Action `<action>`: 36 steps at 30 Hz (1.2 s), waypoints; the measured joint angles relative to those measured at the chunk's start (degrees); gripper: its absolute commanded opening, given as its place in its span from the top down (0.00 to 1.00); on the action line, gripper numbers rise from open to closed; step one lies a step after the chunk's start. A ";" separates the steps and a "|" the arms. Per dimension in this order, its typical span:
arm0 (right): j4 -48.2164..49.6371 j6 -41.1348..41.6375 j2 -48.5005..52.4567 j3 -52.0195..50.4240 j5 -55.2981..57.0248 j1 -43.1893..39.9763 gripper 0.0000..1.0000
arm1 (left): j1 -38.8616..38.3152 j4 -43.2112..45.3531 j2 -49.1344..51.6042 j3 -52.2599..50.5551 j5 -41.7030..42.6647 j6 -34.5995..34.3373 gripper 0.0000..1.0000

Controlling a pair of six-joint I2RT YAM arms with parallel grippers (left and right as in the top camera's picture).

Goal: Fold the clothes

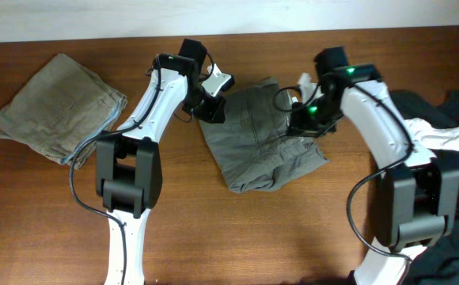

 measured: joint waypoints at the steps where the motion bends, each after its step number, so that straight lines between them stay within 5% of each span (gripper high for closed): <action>1: 2.43 0.39 0.79 -2.54 0.02 1.97 0.81 | 0.00 0.02 0.52 0.09 0.00 0.02 0.90; 6: 9.35 6.56 5.40 -14.58 3.67 1.84 0.88 | 0.04 1.16 6.21 0.15 -1.25 0.04 0.89; 9: 5.14 8.20 5.03 -17.38 3.74 -0.17 0.87 | 0.11 1.03 6.25 2.10 -5.03 -1.73 0.79; 11: 4.28 7.69 5.01 -17.68 3.34 -0.44 0.88 | 1.90 -2.36 6.71 8.24 -9.07 -4.31 0.66; 15: 1.11 4.83 2.56 -16.68 2.86 -0.07 0.88 | 5.42 -14.69 7.23 25.90 -12.22 -5.27 0.58; 20: -0.92 6.38 -8.70 -8.44 2.14 -0.07 0.89 | 3.87 -20.72 7.48 29.62 -8.94 -4.42 0.63; 22: 3.69 6.49 -8.48 -8.61 3.41 -0.07 0.92 | 2.69 -23.85 7.78 29.62 -5.90 -3.43 0.72; 28: 18.56 6.54 -2.82 -8.63 8.74 -0.07 0.92 | -1.27 -31.12 8.20 26.62 -3.78 -3.28 0.79; 36: 3.76 8.44 6.82 -8.44 8.83 -0.90 0.91 | -1.64 -12.74 7.82 1.38 -1.79 -6.08 0.92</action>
